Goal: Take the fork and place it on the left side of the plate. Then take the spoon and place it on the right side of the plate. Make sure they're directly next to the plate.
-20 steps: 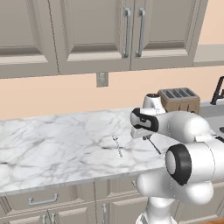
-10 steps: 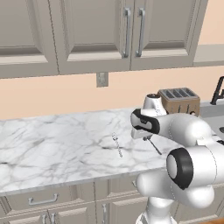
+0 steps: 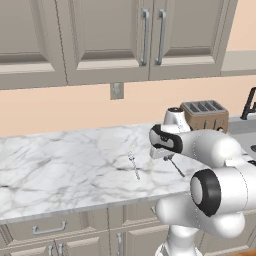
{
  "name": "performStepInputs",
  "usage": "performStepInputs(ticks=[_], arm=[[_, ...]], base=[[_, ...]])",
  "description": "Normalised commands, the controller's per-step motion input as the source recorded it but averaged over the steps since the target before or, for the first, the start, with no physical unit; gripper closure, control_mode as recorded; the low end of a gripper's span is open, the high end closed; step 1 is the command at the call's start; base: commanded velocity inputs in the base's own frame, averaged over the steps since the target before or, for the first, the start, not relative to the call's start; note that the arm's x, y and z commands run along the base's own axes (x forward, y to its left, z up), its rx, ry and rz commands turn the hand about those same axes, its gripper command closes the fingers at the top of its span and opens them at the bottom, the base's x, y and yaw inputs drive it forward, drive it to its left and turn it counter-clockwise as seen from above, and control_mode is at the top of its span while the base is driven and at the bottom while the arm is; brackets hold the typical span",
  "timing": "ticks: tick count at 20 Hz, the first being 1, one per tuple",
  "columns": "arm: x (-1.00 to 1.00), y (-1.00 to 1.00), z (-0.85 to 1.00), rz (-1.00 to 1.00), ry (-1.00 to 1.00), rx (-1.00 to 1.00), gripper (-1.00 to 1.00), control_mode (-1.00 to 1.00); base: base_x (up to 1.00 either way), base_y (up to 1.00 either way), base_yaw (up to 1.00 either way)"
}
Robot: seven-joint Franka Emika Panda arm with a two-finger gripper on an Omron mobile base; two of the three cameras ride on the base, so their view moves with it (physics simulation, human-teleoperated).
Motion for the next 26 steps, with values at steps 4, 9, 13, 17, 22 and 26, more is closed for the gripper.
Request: performStepInputs(ticks=[4,9,13,17,22,26], arm=[[0.0,0.0,0.0,0.0,0.0,0.0,1.0,-1.0],[0.0,0.0,0.0,0.0,0.0,0.0,1.0,1.0],[0.0,0.0,0.0,0.0,0.0,0.0,1.0,1.0],[0.0,0.0,0.0,0.0,0.0,0.0,1.0,1.0],[0.0,0.0,0.0,0.0,0.0,0.0,1.0,1.0],[0.0,0.0,0.0,0.0,0.0,0.0,1.0,1.0]], base=[[0.0,0.0,0.0],[0.0,0.0,0.0],[0.0,0.0,0.0],[-0.08,0.0,0.0],[-0.65,0.0,-0.03],[-0.49,0.08,0.09]])
